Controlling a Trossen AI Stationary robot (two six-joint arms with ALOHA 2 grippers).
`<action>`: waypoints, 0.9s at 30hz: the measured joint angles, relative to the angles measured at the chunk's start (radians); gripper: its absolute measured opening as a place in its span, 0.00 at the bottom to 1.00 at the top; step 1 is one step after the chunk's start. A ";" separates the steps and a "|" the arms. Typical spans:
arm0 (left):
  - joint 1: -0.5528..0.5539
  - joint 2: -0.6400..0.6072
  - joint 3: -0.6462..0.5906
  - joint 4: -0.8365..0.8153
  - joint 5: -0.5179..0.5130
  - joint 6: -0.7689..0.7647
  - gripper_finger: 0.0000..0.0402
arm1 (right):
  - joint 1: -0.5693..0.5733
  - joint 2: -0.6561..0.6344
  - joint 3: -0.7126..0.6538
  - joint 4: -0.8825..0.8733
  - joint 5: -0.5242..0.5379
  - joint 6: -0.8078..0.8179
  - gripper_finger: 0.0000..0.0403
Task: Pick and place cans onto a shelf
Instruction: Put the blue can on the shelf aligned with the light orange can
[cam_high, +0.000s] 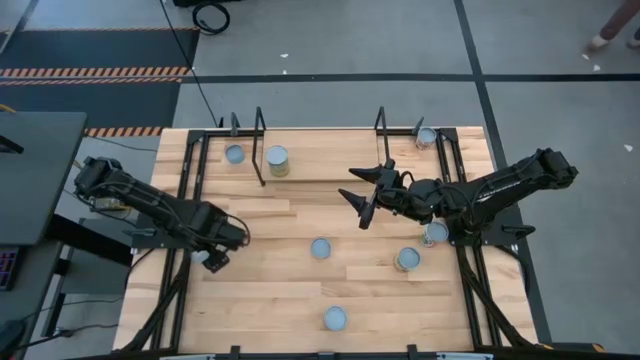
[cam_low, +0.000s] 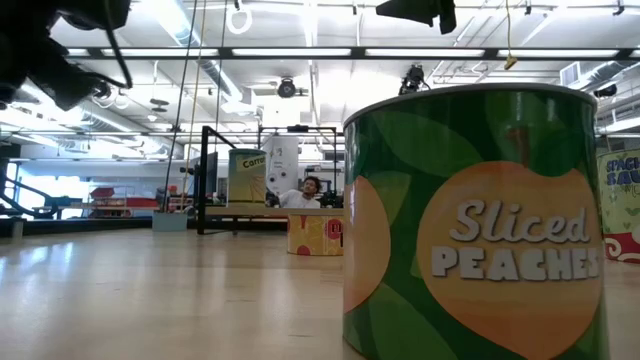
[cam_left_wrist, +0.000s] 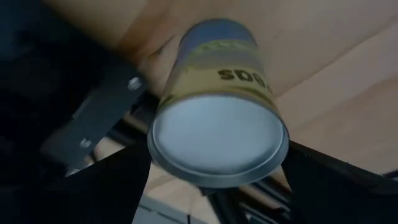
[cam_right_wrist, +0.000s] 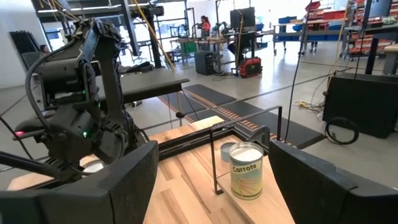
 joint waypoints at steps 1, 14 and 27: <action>0.001 0.000 0.000 0.020 0.000 0.006 0.89 | 0.000 0.000 0.000 0.000 0.000 0.000 0.77; 0.001 0.000 0.000 0.279 -0.108 0.215 0.89 | -0.001 0.000 0.000 -0.004 0.000 -0.005 0.77; -0.069 0.000 0.183 0.023 -0.112 -0.349 0.89 | -0.013 -0.001 0.000 -0.026 0.000 0.000 0.77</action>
